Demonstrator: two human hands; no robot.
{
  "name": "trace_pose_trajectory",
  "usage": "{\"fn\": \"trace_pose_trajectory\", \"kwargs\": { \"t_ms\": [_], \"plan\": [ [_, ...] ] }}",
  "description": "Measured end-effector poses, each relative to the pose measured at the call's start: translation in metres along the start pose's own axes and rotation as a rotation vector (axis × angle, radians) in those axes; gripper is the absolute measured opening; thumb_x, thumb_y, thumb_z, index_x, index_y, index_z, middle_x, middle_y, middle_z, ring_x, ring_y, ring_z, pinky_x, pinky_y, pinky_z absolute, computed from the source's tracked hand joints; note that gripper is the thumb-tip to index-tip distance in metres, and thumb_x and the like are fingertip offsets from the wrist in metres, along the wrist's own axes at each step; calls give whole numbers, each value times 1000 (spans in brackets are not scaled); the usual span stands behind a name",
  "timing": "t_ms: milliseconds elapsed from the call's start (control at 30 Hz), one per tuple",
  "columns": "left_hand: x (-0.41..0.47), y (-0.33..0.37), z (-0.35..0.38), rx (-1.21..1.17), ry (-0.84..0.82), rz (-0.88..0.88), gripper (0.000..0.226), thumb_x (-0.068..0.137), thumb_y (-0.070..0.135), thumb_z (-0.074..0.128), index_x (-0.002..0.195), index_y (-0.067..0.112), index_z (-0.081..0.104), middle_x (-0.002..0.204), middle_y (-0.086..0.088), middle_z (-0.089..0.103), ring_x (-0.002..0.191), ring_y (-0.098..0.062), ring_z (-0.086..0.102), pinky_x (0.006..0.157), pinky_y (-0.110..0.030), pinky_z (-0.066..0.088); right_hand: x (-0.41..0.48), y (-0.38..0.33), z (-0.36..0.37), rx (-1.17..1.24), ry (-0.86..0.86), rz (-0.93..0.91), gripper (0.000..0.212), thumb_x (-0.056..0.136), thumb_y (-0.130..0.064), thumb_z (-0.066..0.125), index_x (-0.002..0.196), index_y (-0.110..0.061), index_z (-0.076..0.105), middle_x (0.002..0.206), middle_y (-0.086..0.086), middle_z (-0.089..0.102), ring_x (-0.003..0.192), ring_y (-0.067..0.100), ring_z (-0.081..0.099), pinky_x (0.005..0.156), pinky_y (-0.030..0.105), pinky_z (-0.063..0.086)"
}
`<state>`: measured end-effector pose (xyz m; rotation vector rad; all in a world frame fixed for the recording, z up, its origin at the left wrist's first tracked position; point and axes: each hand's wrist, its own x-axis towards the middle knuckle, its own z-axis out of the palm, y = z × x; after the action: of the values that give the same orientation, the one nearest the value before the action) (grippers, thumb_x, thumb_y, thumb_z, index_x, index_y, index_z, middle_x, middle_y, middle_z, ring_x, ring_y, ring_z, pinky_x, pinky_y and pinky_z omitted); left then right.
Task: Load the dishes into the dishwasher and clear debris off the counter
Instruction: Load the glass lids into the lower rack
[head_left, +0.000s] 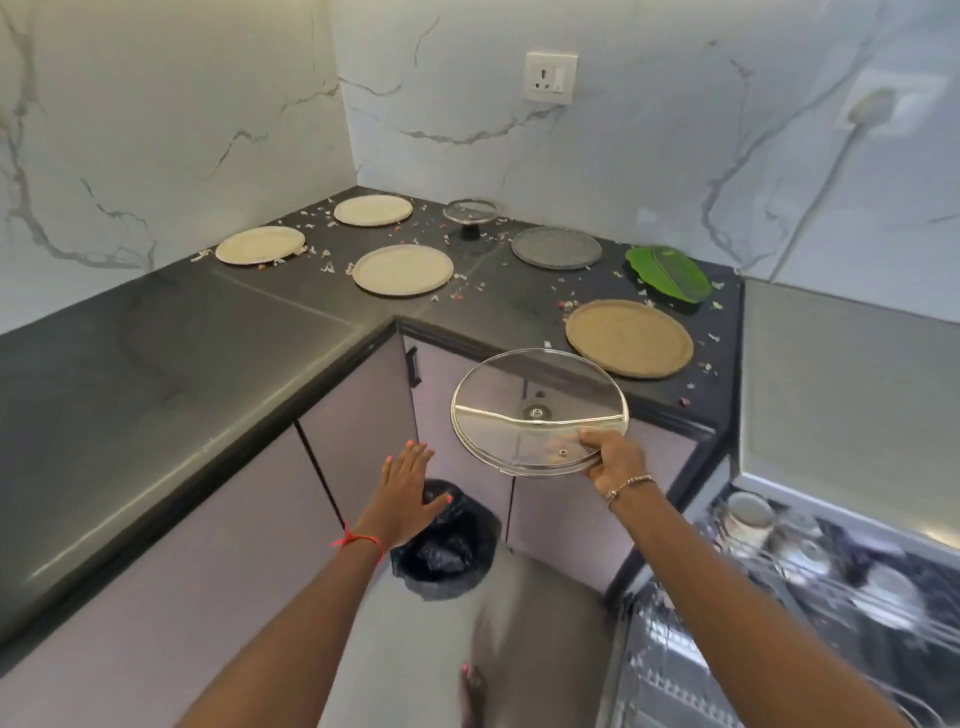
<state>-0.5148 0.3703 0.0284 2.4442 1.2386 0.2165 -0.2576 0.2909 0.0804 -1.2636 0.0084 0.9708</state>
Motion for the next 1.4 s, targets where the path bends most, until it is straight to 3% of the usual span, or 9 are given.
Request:
{"fn": "trace_pose_trajectory", "kwargs": {
  "t_ms": [133, 267, 867, 933, 1000, 1067, 1200, 1300, 1400],
  "plan": [
    [-60, 23, 26, -24, -14, 28, 73, 91, 46, 50, 147, 11, 19, 157, -4, 10, 146, -20, -1, 116, -35, -6, -48, 27, -64, -20, 55, 31, 23, 72, 17, 55, 92, 6, 58, 75, 19, 62, 70, 38, 63, 62, 60, 52],
    [-112, 51, 48, -1, -100, 33, 94, 72, 67, 29, 148, 13, 17, 157, -2, 6, 146, -19, -2, 115, -34, -8, -97, 44, -120, 3, 105, 67, 11, 77, 16, 50, 79, 6, 55, 45, 9, 62, 39, 27, 62, 35, 43, 51],
    [-225, 225, 205, 36, -419, 309, 104, 67, 71, 15, 149, 7, 12, 157, -7, 2, 145, -22, -4, 113, -34, -9, -213, 65, -405, 149, 382, 207, 18, 86, 12, 43, 89, -3, 54, 47, 10, 62, 40, 27, 62, 33, 41, 50],
    [-237, 256, 231, 56, -463, 324, 98, 71, 66, 21, 147, 4, 19, 156, -10, 11, 145, -26, 4, 115, -39, 1, -213, 59, -445, 111, 403, 190, 19, 86, 12, 45, 84, -5, 54, 46, 8, 61, 40, 25, 62, 34, 40, 50],
    [-247, 281, 260, 83, -515, 360, 85, 77, 55, 33, 142, 1, 31, 148, -17, 32, 140, -29, 21, 107, -55, 28, -210, 57, -479, 69, 433, 174, 21, 85, 12, 47, 83, -5, 57, 46, 7, 61, 40, 24, 62, 35, 38, 51],
    [-256, 299, 299, 61, -536, 400, 76, 76, 47, 41, 138, 3, 31, 142, -18, 41, 138, -22, 19, 99, -57, 37, -202, 56, -511, 12, 489, 145, 19, 85, 13, 47, 92, 0, 58, 48, 6, 61, 40, 21, 62, 33, 33, 49],
    [-271, 319, 367, 99, -549, 421, 73, 82, 40, 43, 142, 2, 24, 148, -14, 29, 144, -11, -3, 111, -43, 16, -178, 71, -562, -377, 673, 59, 14, 80, 9, 55, 91, 3, 61, 59, 13, 59, 39, 13, 60, 36, 24, 49],
    [-276, 329, 412, 162, -624, 440, 64, 81, 32, 44, 135, 1, 33, 140, -17, 44, 135, -25, 27, 103, -46, 36, -159, 96, -587, -679, 676, -5, 13, 80, -2, 57, 87, 7, 64, 71, 21, 64, 61, 35, 64, 54, 41, 55],
    [-275, 326, 464, 224, -685, 459, 57, 81, 22, 48, 132, 1, 37, 134, -17, 52, 122, -31, 52, 92, -45, 47, -135, 121, -601, -942, 662, -22, 17, 86, -4, 54, 88, 11, 62, 81, 25, 64, 77, 35, 62, 63, 29, 42]
  ]
}}
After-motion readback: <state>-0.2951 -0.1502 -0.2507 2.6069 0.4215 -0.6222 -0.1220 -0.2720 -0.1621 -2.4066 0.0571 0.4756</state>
